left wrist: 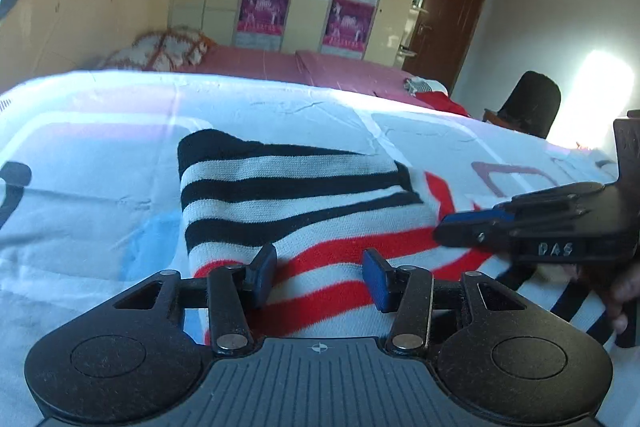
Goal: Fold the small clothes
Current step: 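Press and square the folded sweater with both tools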
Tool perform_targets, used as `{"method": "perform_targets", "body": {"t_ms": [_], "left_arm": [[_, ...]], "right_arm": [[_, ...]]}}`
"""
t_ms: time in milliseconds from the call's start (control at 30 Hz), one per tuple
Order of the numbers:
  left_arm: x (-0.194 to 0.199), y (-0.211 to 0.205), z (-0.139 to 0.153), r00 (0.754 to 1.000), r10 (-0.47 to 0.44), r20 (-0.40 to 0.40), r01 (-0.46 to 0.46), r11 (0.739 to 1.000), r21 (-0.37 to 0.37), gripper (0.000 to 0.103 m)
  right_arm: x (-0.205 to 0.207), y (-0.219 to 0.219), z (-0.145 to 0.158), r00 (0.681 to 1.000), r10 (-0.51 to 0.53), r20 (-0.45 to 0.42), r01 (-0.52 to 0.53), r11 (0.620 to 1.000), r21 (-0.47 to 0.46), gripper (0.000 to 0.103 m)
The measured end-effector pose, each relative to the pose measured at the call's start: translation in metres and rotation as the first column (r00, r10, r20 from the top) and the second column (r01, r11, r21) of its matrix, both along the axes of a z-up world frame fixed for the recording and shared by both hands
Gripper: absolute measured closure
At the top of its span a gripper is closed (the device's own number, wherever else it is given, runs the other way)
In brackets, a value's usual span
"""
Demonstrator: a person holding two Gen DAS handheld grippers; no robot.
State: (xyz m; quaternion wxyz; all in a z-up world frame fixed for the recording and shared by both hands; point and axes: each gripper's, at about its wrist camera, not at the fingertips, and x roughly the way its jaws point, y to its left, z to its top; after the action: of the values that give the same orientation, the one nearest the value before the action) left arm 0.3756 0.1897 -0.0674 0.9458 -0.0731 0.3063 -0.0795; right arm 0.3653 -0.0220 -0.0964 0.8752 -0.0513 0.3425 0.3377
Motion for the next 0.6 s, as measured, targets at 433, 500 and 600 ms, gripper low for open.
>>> {"method": "perform_targets", "body": {"t_ms": [433, 500, 600], "left_arm": [[-0.086, -0.002, 0.027, 1.0, -0.007, 0.027, 0.008, 1.0, -0.03, 0.055], [-0.093, -0.002, 0.017, 1.0, 0.001, 0.023, 0.0, 1.0, -0.029, 0.055], [-0.093, -0.003, 0.013, 0.999, 0.005, 0.035, -0.005, 1.0, -0.016, 0.055]], "right_arm": [[-0.083, -0.029, 0.031, 1.0, 0.028, -0.012, -0.028, 1.0, 0.009, 0.086], [-0.089, -0.026, 0.012, 1.0, 0.013, -0.004, -0.013, 0.998, -0.062, 0.089], [-0.096, -0.029, 0.002, 0.999, -0.008, 0.037, 0.009, 0.999, -0.045, 0.089]]}}
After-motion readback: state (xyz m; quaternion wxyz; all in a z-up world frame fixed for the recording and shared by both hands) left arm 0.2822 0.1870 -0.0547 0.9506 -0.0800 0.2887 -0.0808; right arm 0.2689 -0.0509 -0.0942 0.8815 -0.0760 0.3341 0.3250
